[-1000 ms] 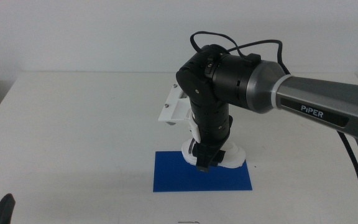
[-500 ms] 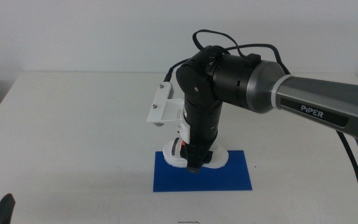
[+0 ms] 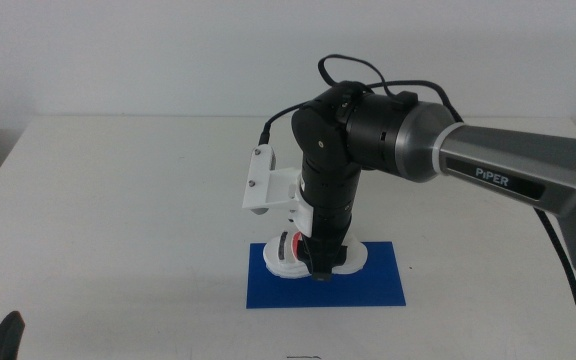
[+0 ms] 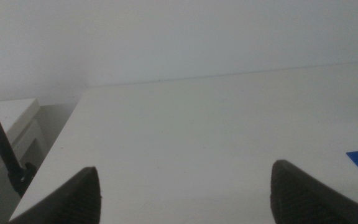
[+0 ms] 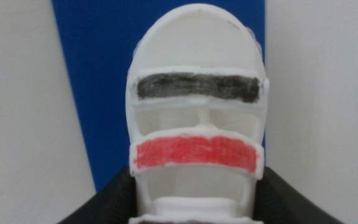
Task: Use one arm to grab the shoe from the table and place it on the mat.
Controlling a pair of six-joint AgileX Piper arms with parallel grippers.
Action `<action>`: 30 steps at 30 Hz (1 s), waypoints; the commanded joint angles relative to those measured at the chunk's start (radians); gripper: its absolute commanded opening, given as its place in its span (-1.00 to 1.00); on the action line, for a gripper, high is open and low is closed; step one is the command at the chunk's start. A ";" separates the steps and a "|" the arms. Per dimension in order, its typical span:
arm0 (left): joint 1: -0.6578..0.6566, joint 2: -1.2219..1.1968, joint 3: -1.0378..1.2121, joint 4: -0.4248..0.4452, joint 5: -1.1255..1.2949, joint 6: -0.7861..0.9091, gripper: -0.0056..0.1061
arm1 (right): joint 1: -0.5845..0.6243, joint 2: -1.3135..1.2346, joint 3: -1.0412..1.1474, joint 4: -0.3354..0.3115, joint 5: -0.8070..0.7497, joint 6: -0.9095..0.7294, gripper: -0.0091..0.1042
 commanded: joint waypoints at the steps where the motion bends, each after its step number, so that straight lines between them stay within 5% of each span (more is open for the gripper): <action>1: -0.004 -0.019 -0.003 -0.009 -0.082 -0.015 0.78 | -0.014 -0.048 -0.026 0.002 -0.024 -0.012 -0.86; 19: -0.004 -0.019 -0.003 -0.009 -0.082 -0.015 0.78 | -0.033 0.021 -0.026 0.019 -0.029 -0.016 -0.84; 22: -0.004 -0.019 -0.003 -0.009 -0.082 -0.015 0.78 | -0.033 0.021 -0.026 0.024 -0.029 -0.016 -0.50; 23: -0.004 -0.019 -0.003 -0.009 -0.082 -0.015 0.78 | -0.033 0.018 -0.026 0.035 -0.028 -0.014 0.14; 30: -0.004 -0.019 -0.003 -0.009 -0.082 -0.015 0.78 | -0.035 -0.147 0.037 0.130 -0.098 -0.005 0.81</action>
